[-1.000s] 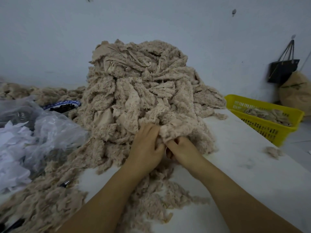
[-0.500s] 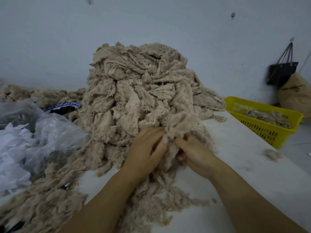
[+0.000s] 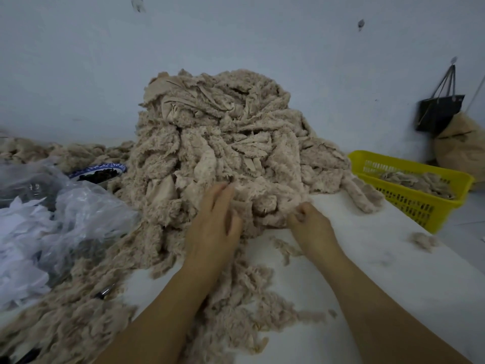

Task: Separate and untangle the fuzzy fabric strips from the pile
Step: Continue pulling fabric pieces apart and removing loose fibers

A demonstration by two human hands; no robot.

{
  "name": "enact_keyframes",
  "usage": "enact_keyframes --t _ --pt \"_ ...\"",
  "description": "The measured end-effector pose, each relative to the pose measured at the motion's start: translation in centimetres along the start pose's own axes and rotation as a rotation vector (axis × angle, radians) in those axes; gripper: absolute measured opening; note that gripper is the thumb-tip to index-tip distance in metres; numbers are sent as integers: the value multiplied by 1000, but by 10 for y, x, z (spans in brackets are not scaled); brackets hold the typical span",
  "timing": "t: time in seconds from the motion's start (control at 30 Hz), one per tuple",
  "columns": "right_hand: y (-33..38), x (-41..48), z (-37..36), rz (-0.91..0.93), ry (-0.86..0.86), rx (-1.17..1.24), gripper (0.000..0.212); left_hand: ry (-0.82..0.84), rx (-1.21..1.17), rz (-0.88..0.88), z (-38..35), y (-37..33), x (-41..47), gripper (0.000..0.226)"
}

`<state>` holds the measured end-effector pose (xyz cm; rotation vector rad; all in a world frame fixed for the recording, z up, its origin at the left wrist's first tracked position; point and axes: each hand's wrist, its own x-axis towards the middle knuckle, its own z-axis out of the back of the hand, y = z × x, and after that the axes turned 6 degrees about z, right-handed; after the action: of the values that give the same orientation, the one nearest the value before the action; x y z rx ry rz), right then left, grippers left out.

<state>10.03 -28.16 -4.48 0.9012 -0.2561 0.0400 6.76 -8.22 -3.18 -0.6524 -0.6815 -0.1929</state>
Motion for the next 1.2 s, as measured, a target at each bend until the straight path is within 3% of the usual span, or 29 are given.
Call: enact_keyframes --t 0.1,0.2,0.33,0.4,0.5,0.57,0.63,0.67,0.73,0.8,0.87,0.9,0.97,1.03,1.1,1.2 --pt "16 -12 -5 191 74 144 21 220 158 -195 -14 -3 -3 50" --pt "32 -26 -12 343 213 208 17 441 207 38 -27 15 -3 45" --pt "38 -32 -16 360 298 329 22 195 140 600 -13 45 13 35" --pt "38 -30 -14 204 199 451 27 118 34 707 -5 45 12 27" --pt "42 -24 -4 -41 61 858 26 -29 48 526 -5 33 7 28" --pt "42 -19 2 -118 10 1074 20 -173 -101 332 -1 14 6 30" --pt "41 -16 5 -134 34 1165 12 -164 -177 105 2 -7 6 35" --pt "42 -17 4 -108 79 1179 11 -74 -187 -2 1 -15 5 36" --pt "45 -22 -1 -44 157 1113 14 198 -226 -40 -6 -19 -1 43" --pt "46 -25 -4 -12 181 1039 24 346 -246 55 -12 -17 -6 27" --pt "43 -23 -2 34 162 1061 30 293 -311 236 -10 -15 -6 13" --pt "41 -21 0 77 152 1059 30 240 -453 365 -8 -13 -3 18" --pt "38 -20 0 136 175 936 28 226 -952 600 0 -16 4 25" --pt "37 -24 -6 168 260 711 22 318 -1347 640 8 -15 6 28" --pt "37 -29 -14 243 321 466 19 353 -1566 653 16 -18 5 32" --pt "30 -25 -15 281 227 227 28 214 -1847 790 19 -10 10 30"
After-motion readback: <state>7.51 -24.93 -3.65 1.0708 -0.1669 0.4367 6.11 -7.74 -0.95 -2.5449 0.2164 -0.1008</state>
